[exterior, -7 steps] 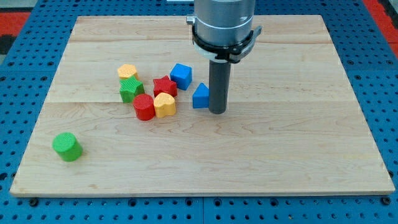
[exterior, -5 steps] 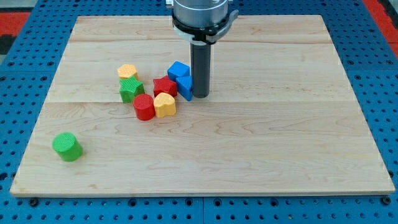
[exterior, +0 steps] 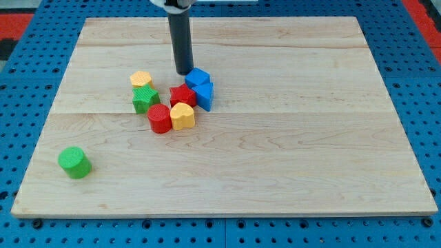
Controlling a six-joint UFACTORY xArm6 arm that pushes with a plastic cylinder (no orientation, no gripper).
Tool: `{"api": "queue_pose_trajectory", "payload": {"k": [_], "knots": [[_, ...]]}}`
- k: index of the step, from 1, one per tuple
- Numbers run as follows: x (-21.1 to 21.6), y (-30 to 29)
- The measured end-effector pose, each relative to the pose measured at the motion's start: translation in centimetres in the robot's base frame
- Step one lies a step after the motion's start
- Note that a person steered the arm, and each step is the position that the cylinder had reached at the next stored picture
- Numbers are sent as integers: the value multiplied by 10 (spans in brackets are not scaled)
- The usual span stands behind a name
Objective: Move the green star to the top right of the green circle
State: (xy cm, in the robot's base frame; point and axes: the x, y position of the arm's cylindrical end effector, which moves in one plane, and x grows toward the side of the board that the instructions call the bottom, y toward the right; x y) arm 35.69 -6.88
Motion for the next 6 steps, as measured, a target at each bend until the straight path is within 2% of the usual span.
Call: {"api": "queue_pose_trajectory", "payload": {"k": [2,3,4,5,6], "knots": [[45,-28],[67,-78],[67,-93],[45,-105],[53,-115]]}}
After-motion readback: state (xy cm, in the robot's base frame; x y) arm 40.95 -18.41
